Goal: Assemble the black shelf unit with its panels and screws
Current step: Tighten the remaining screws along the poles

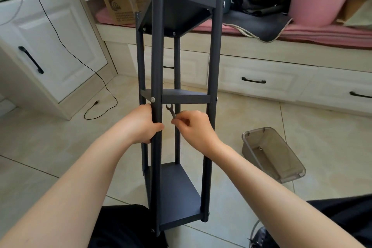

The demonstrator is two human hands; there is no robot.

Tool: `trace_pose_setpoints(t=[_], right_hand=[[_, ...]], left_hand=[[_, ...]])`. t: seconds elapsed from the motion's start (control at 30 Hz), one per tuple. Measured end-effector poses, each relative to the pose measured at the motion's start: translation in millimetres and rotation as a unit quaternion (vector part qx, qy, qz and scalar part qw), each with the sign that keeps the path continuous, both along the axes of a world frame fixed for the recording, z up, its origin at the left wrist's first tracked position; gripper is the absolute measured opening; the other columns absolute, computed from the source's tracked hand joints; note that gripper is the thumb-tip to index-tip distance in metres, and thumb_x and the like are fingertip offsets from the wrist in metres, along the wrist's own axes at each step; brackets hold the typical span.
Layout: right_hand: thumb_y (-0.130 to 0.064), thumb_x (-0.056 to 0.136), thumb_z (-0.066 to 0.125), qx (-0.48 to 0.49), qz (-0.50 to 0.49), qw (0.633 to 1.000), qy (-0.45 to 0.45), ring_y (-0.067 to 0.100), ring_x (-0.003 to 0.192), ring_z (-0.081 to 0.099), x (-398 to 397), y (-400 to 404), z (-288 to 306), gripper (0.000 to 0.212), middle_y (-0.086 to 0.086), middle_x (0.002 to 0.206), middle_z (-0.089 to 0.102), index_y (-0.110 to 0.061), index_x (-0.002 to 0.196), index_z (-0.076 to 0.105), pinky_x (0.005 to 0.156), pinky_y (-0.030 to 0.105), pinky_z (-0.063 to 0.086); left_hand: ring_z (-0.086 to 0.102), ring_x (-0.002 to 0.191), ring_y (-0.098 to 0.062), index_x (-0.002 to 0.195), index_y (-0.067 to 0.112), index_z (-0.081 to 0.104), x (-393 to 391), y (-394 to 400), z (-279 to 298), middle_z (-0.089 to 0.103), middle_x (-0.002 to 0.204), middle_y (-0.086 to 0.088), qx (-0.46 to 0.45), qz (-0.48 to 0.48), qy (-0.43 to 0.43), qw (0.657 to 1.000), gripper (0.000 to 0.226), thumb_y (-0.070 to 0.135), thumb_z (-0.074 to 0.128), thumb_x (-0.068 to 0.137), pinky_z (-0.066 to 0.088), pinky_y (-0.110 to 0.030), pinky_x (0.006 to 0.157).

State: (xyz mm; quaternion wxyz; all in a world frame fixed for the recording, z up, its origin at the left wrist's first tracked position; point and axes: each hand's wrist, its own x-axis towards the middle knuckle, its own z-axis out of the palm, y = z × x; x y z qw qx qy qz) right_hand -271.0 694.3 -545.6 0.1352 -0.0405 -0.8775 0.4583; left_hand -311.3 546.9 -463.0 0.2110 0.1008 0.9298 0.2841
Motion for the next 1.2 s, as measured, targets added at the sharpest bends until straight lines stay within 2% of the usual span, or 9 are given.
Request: trace_pose_setpoints(t=[0.13, 0.3, 0.47, 0.7, 0.8, 0.9, 1.1, 1.2], right_hand=[[-0.020, 0.099, 0.057, 0.002, -0.001, 1.000, -0.007, 0.015, 0.082, 0.064, 2, -1, 14, 0.021, 0.001, 0.091, 0.072, -0.010, 0.106, 0.075, 0.072, 0.019, 0.050], [-0.018, 0.098, 0.059, 0.011, -0.013, 1.000, 0.005, 0.005, 0.070, 0.058, 1, -2, 21, 0.019, -0.008, 0.075, 0.063, -0.010, 0.102, 0.076, 0.065, 0.011, 0.042], [-0.017, 0.097, 0.062, 0.007, -0.031, 0.999, 0.031, 0.011, 0.075, 0.066, 2, -5, 22, 0.018, -0.005, 0.078, 0.068, -0.010, 0.102, 0.077, 0.069, 0.008, 0.045], [-0.017, 0.094, 0.066, -0.020, -0.051, 0.995, 0.084, 0.012, 0.079, 0.069, -4, -17, 7, 0.016, 0.002, 0.086, 0.075, -0.010, 0.104, 0.077, 0.078, 0.017, 0.051], [-0.019, 0.095, 0.065, -0.015, -0.077, 0.990, 0.117, 0.017, 0.078, 0.068, -11, -26, -5, 0.017, 0.004, 0.084, 0.075, -0.009, 0.101, 0.078, 0.077, 0.030, 0.056], [-0.016, 0.093, 0.067, -0.013, -0.104, 0.981, 0.163, 0.021, 0.072, 0.066, -16, -33, -17, 0.015, 0.007, 0.079, 0.073, -0.007, 0.099, 0.078, 0.070, 0.040, 0.055], [-0.014, 0.091, 0.069, -0.018, -0.142, 0.968, 0.208, 0.020, 0.067, 0.065, -31, -45, -31, 0.013, 0.007, 0.078, 0.073, -0.004, 0.095, 0.078, 0.064, 0.039, 0.054], [-0.013, 0.090, 0.070, -0.050, -0.150, 0.963, 0.216, 0.010, 0.065, 0.059, -37, -53, -34, 0.012, 0.006, 0.077, 0.073, -0.004, 0.090, 0.078, 0.063, 0.024, 0.049]], left_hand=[[0.069, 0.095, -0.032, 0.117, 0.012, 0.051, 2, 1, 1, 0.066, 0.105, -0.014, -0.001, 0.001, 0.001, 1.000, 0.027, 0.016, 0.066, 0.095, 0.060, -0.048, 0.084], [0.069, 0.095, -0.032, 0.112, 0.014, 0.049, 3, 1, 2, 0.066, 0.105, -0.013, 0.001, -0.002, 0.000, 1.000, 0.023, 0.015, 0.066, 0.095, 0.060, -0.047, 0.084], [0.069, 0.095, -0.032, 0.113, 0.015, 0.049, 2, 0, 1, 0.065, 0.104, -0.012, 0.003, -0.005, -0.002, 1.000, 0.026, 0.015, 0.067, 0.094, 0.061, -0.047, 0.083], [0.068, 0.097, -0.032, 0.109, 0.016, 0.048, -1, -2, -1, 0.065, 0.107, -0.013, 0.010, 0.002, -0.012, 1.000, 0.025, 0.013, 0.068, 0.094, 0.060, -0.048, 0.085], [0.068, 0.097, -0.032, 0.109, 0.016, 0.048, -2, -3, -2, 0.065, 0.108, -0.013, 0.012, 0.005, -0.014, 1.000, 0.025, 0.014, 0.068, 0.094, 0.060, -0.048, 0.085], [0.068, 0.097, -0.031, 0.110, 0.016, 0.048, -4, -5, -2, 0.065, 0.108, -0.013, 0.018, 0.006, -0.019, 1.000, 0.025, 0.014, 0.068, 0.094, 0.060, -0.047, 0.085], [0.068, 0.096, -0.031, 0.112, 0.017, 0.048, -7, -7, -4, 0.065, 0.109, -0.012, 0.019, 0.009, -0.021, 1.000, 0.027, 0.014, 0.067, 0.095, 0.061, -0.041, 0.080], [0.068, 0.096, -0.030, 0.115, 0.015, 0.051, -8, -10, -3, 0.066, 0.108, -0.013, 0.024, 0.012, -0.024, 0.999, 0.027, 0.013, 0.068, 0.094, 0.061, -0.041, 0.082]])
